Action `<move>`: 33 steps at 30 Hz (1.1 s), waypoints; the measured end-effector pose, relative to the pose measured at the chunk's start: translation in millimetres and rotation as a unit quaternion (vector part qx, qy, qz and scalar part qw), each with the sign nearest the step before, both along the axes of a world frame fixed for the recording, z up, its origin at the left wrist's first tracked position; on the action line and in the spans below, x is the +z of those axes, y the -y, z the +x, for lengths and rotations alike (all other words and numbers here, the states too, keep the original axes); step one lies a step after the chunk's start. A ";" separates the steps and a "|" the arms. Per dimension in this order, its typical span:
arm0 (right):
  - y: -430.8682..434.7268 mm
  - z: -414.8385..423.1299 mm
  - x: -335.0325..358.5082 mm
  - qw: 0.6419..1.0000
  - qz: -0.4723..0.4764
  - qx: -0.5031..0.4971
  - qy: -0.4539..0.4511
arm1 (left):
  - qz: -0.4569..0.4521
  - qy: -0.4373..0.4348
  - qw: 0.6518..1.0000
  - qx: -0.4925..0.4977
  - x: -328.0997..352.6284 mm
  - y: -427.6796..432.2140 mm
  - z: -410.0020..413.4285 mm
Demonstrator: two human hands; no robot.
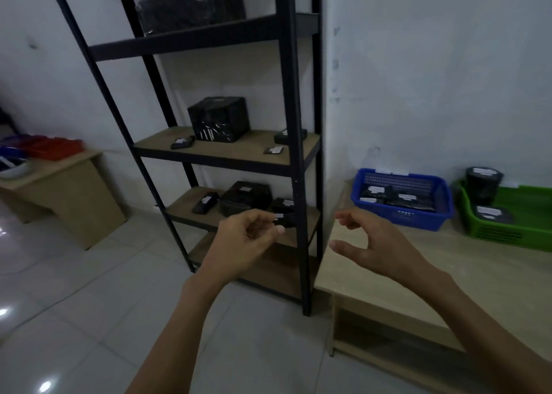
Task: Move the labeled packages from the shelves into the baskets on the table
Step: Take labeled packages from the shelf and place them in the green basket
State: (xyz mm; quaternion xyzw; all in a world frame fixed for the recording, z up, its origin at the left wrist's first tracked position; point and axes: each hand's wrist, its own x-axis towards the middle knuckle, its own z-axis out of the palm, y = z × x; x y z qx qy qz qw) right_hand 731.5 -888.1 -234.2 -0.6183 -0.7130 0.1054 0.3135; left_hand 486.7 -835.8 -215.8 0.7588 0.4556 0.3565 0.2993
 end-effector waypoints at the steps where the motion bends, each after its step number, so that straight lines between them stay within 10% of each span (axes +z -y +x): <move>1: -18.9 -8.4 -2.3 1.000 -0.004 0.002 -0.002 | 0.003 -0.002 1.000 0.006 -2.5 -15.1 -9.9; 33: -514.6 -272.7 -29.0 0.996 -0.076 -0.006 -0.054 | -0.013 -0.075 0.995 -0.061 -54.0 -528.7 -251.6</move>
